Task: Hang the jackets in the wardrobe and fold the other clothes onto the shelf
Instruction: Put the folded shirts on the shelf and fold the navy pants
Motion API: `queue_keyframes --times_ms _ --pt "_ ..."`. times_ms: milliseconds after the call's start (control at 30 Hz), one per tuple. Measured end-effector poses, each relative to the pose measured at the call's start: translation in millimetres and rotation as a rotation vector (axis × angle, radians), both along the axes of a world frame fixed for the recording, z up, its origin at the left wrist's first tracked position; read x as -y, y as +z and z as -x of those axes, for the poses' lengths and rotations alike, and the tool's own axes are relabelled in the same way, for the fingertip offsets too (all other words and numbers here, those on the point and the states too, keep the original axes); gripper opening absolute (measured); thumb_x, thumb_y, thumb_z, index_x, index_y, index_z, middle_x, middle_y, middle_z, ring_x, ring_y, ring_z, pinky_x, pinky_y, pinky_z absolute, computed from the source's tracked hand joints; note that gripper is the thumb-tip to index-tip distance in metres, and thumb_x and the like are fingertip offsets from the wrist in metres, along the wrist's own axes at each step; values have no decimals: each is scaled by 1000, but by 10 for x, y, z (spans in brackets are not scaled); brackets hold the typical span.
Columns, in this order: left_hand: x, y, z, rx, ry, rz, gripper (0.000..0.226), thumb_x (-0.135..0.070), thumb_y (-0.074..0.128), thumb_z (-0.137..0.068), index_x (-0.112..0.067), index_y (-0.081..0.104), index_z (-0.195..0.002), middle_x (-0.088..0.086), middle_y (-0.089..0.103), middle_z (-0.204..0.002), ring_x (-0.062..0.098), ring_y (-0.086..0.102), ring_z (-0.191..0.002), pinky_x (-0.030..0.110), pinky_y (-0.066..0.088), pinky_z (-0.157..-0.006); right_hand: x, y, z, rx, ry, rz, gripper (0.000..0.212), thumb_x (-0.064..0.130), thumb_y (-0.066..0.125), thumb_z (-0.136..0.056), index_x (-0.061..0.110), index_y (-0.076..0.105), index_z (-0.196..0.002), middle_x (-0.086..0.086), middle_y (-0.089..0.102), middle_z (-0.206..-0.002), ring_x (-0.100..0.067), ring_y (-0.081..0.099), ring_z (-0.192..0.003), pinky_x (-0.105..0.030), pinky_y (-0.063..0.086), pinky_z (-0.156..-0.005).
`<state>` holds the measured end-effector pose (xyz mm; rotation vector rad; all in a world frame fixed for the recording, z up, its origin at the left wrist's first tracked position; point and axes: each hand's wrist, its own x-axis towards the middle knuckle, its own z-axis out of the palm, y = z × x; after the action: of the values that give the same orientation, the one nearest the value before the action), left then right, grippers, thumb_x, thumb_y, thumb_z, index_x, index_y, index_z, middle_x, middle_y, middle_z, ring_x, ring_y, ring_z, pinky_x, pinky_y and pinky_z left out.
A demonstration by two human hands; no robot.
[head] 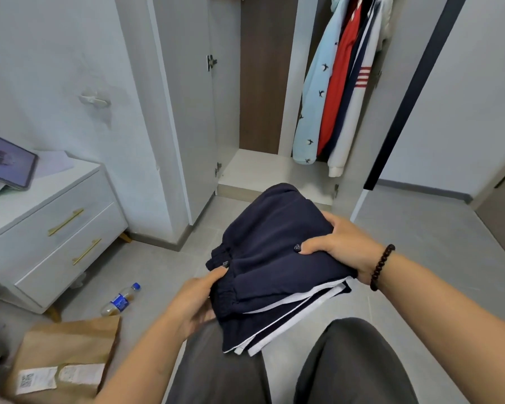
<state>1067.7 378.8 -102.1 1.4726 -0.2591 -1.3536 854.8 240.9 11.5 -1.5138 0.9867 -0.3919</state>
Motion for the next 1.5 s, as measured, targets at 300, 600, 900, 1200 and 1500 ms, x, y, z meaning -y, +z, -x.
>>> queue_keyframes --times_ms 300,600,900,1200,1500 --pt "1333 578 34 518 42 274 31 -25 62 -91 -27 55 -121 -12 60 -114 -1 57 -102 29 47 -96 834 130 66 -273 200 361 54 3 75 -70 37 59 -108 14 70 -96 -5 67 -85 -23 56 -73" --pt "2877 1062 -260 704 -169 234 21 -47 64 -86 -28 62 -94 -16 61 -88 -3 58 -75 11 40 -59 1981 336 -335 -362 423 349 57 4 72 -73 33 57 -120 13 67 -107 -3 64 -96 -27 56 -84" --pt "3276 2441 -537 804 -249 263 14 -32 58 -95 -25 47 -97 0 56 -67 0 52 -58 12 42 -55 2456 1885 -560 -378 449 360 61 7 72 -75 43 55 -120 20 66 -108 5 62 -96 -12 52 -78" --pt "3262 4220 -715 502 28 324 10 -27 56 -94 -33 54 -101 12 69 -90 23 67 -83 39 54 -73 2554 3682 -573 -496 362 480 27 11 75 -74 23 67 -96 8 71 -90 -5 66 -81 -18 54 -71" --pt "3028 5301 -1128 751 -38 474 13 -26 65 -89 -30 69 -77 -14 64 -70 7 59 -66 19 41 -55 2403 4990 -865 -643 420 716 19 17 76 -76 15 69 -94 3 72 -90 -12 67 -82 -29 56 -74"
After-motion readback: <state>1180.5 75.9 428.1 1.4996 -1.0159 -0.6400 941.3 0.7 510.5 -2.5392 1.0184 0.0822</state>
